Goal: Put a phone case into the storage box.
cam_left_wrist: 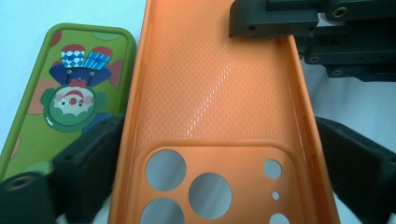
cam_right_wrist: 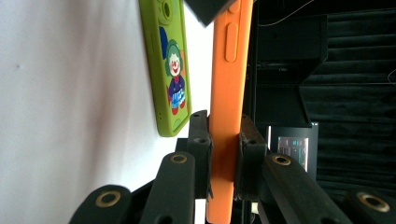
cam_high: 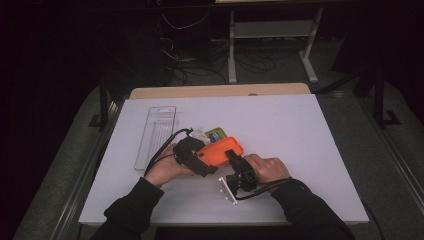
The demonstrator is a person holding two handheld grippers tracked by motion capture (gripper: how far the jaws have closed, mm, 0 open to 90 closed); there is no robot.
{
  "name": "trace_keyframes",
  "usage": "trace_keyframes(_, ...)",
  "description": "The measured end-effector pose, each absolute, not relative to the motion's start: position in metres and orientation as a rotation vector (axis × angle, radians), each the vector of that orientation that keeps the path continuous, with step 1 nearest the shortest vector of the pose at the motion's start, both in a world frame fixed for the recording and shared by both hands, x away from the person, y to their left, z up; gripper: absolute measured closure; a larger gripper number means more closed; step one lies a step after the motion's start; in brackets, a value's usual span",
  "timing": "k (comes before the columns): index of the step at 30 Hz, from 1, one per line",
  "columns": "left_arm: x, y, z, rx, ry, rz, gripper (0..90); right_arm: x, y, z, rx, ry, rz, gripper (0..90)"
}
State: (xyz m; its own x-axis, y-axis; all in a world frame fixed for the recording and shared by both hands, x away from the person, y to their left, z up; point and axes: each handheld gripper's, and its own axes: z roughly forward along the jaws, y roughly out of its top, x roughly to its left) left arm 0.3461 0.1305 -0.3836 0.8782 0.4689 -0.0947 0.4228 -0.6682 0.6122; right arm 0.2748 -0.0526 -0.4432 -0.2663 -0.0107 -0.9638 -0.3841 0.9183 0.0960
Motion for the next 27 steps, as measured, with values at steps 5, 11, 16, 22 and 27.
trace_keyframes(5, 0.346, 0.133, -0.380, 2.389, 0.599, 0.100, 0.0, 0.276, -0.054, -0.443, -0.286, 1.817, 0.364, 78.3)
trace_keyframes(11, 0.346, 0.141, -0.375, 2.354, 0.592, 0.095, 0.0, 0.279, -0.059, -0.440, -0.260, 1.821, 0.356, 78.2)
trace_keyframes(16, 0.347, 0.150, -0.371, 2.320, 0.612, 0.104, 0.0, 0.284, -0.066, -0.439, -0.218, 1.829, 0.360, 78.2)
trace_keyframes(22, 0.348, 0.156, -0.371, 2.329, 0.609, 0.101, 0.0, 0.287, -0.073, -0.437, -0.202, 1.858, 0.346, 78.2)
trace_keyframes(27, 0.350, 0.158, -0.371, 2.360, 0.573, 0.122, 0.0, 0.290, -0.078, -0.433, -0.168, 1.861, 0.368, 78.1)
